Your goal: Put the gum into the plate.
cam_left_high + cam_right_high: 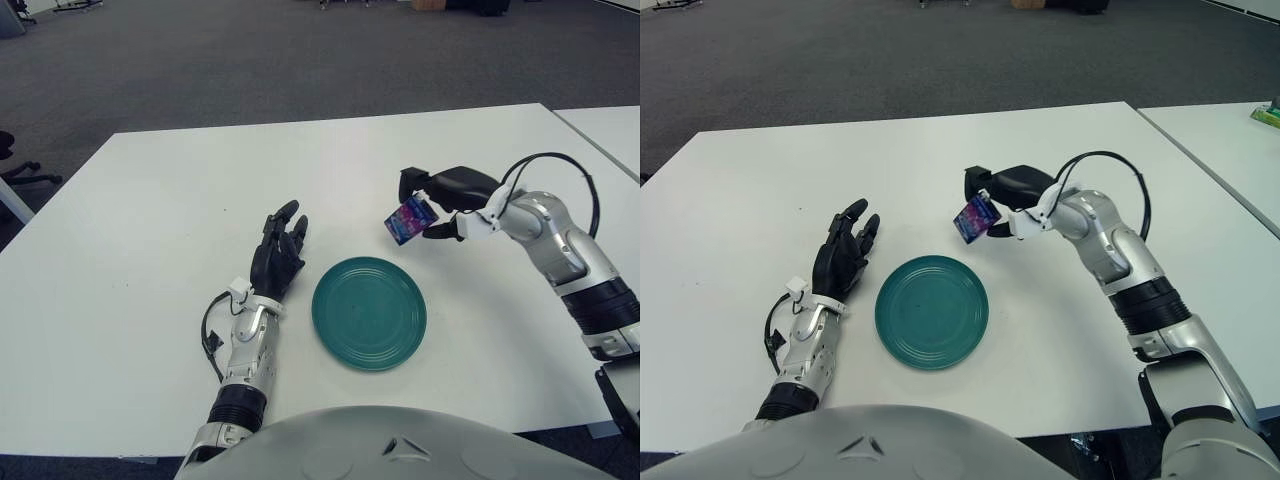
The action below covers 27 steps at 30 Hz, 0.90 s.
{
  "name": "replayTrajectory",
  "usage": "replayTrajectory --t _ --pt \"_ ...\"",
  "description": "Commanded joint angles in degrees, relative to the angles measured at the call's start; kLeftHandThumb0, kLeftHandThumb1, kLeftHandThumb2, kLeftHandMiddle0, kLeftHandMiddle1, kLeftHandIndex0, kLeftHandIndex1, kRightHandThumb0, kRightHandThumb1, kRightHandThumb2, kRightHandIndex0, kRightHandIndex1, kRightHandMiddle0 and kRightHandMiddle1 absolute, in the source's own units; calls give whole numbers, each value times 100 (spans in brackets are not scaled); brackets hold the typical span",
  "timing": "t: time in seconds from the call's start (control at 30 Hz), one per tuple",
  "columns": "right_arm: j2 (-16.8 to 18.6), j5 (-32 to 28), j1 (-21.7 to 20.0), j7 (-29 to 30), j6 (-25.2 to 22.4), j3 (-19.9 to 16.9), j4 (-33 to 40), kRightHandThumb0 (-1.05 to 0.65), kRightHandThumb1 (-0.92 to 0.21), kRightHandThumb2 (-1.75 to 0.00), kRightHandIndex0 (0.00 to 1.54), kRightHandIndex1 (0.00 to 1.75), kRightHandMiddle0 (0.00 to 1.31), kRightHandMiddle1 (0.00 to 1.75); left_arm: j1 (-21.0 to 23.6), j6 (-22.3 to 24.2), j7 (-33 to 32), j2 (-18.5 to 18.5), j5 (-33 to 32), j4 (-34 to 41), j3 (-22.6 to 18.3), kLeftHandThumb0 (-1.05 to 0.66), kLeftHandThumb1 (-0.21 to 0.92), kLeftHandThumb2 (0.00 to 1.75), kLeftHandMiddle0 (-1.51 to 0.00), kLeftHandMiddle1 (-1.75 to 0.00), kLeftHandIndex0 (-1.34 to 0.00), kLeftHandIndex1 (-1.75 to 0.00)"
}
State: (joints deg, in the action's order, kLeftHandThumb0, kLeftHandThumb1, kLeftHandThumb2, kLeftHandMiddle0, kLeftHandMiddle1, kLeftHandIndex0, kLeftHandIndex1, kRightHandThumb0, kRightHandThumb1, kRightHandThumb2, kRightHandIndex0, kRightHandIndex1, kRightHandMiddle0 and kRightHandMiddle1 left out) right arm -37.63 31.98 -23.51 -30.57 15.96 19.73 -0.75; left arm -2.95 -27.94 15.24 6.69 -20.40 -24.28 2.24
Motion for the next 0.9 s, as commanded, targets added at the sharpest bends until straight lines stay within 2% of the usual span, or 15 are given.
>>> replayTrajectory --t 0.0,0.3,0.47,0.87 --pt "103 53 35 -5 107 106 81 -39 -69 -84 58 175 34 175 -386 58 -25 448 -81 -294 -73 -88 92 91 -31 -1 0 -70" --pt "374 246 417 229 373 373 352 -39 -70 -82 59 175 33 175 -427 0 -154 466 70 -235 -18 -85 92 92 -32 -1 0 -73" --pt "478 240 487 288 562 419 510 -38 -71 -81 60 175 33 175 -442 -26 -187 457 122 -224 -3 -84 92 93 -32 -1 0 -75" --pt "600 485 707 129 508 533 995 -38 -71 -80 63 175 32 175 -414 94 -18 482 -103 -289 -32 -84 92 93 -33 0 0 -78"
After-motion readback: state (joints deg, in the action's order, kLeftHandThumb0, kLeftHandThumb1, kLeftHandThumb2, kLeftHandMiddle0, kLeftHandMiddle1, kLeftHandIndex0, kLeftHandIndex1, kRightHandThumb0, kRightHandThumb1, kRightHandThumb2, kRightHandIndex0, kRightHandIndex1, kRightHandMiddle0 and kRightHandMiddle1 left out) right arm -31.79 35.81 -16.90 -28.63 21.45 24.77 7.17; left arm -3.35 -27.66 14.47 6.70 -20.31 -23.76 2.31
